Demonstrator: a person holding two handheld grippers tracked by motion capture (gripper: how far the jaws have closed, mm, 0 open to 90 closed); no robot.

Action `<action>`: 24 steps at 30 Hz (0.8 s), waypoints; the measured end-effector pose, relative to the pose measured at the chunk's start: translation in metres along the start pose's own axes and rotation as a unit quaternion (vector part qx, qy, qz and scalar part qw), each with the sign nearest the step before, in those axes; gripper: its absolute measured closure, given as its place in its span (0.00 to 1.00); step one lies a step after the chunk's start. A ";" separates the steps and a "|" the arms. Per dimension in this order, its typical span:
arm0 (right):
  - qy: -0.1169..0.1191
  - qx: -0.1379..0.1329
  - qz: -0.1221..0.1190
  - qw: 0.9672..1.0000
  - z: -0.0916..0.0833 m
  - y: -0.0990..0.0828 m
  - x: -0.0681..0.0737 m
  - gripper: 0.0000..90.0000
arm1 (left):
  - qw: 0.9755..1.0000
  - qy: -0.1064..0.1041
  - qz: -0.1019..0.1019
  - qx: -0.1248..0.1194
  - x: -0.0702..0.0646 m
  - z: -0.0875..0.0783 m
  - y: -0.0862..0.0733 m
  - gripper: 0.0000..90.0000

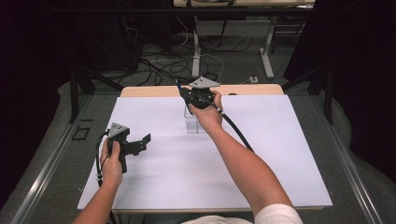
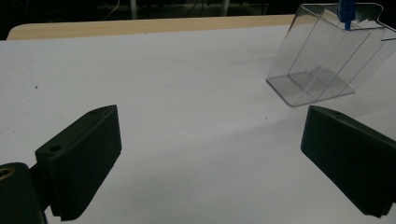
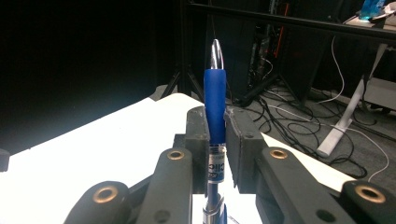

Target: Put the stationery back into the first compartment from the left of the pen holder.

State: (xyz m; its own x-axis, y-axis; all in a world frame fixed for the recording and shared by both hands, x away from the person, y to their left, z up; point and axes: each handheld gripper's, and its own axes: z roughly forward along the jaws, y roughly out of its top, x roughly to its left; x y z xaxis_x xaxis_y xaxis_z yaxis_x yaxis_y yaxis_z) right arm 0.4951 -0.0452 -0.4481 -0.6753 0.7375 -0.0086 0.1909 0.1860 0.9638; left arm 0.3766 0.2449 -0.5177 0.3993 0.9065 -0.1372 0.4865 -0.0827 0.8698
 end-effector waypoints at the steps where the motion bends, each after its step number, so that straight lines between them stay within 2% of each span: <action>1: 0.001 -0.002 0.001 1.000 0.001 -0.002 0.000 0.88 | 1.000 0.000 0.000 0.000 0.000 0.000 0.000 0.05; 9: -0.004 0.004 0.001 1.000 0.003 -0.011 0.001 0.88 | 1.000 0.000 0.002 0.002 0.000 0.000 0.000 0.05; 13: -0.005 0.017 -0.001 1.000 0.002 -0.013 0.001 0.88 | 1.000 0.000 0.001 0.002 0.000 0.000 0.000 0.05; 17: -0.004 0.012 0.002 1.000 0.003 -0.017 0.002 0.88 | 1.000 0.000 0.002 0.002 0.000 0.000 0.000 0.05; 18: -0.004 0.022 -0.001 1.000 0.002 -0.017 0.001 0.88 | 1.000 0.000 0.002 0.002 0.000 0.000 0.000 0.05; 19: -0.004 0.015 0.002 1.000 0.003 -0.019 0.001 0.88 | 1.000 0.000 0.002 0.002 0.000 0.000 0.000 0.05; 20: -0.005 0.023 0.002 1.000 0.002 -0.019 0.001 0.88 | 1.000 0.000 0.002 0.002 0.000 0.000 0.000 0.05; 24: -0.009 0.019 0.022 1.000 0.000 -0.024 -0.002 0.88 | 1.000 0.000 0.003 0.003 0.000 0.001 0.000 0.05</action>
State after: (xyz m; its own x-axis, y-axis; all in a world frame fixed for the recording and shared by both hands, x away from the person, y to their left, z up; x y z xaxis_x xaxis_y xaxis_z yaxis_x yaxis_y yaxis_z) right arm 0.4918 -0.0512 -0.4715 -0.6526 0.7572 0.0277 0.2462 0.1773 0.9529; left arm 0.3772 0.2444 -0.5182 0.4021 0.9060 -0.1321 0.4890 -0.0905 0.8676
